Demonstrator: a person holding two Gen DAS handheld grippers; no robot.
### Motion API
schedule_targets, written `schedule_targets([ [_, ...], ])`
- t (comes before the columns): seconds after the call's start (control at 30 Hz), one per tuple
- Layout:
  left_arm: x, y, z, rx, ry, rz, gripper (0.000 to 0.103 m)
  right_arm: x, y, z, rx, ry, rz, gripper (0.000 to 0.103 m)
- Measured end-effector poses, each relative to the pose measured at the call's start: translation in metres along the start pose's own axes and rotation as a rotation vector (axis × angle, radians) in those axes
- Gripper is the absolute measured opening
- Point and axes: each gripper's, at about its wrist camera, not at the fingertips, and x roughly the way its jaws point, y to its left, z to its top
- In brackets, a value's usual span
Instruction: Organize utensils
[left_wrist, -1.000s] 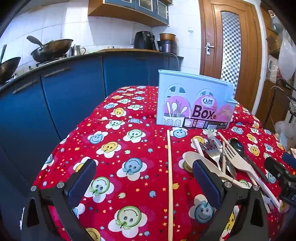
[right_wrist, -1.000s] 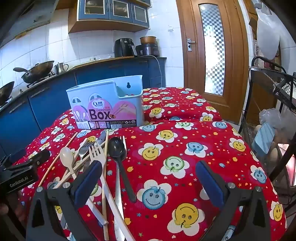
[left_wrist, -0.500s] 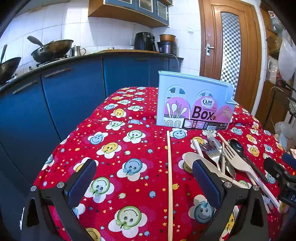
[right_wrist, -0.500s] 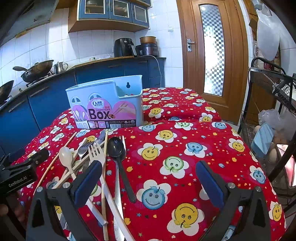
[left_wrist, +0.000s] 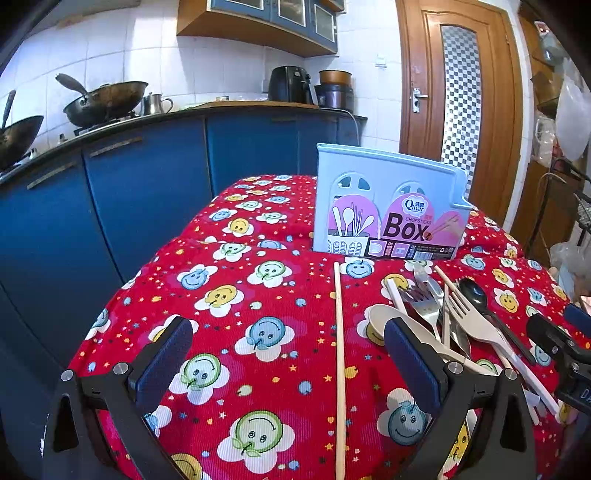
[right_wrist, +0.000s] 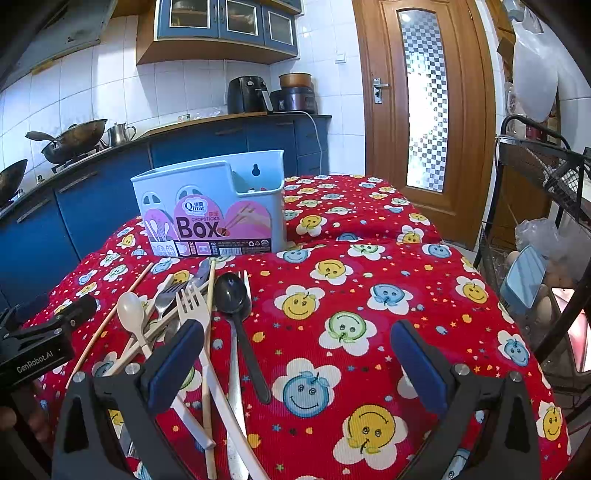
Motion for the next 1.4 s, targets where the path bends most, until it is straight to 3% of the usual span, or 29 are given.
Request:
schedule_targets([
  [1.4, -0.0023, 0.0009, 0.0000, 0.002, -0.011, 0.006, 0.103, -0.0011, -0.0021, 0.0016, 0.000, -0.002, -0.005, 0.103],
])
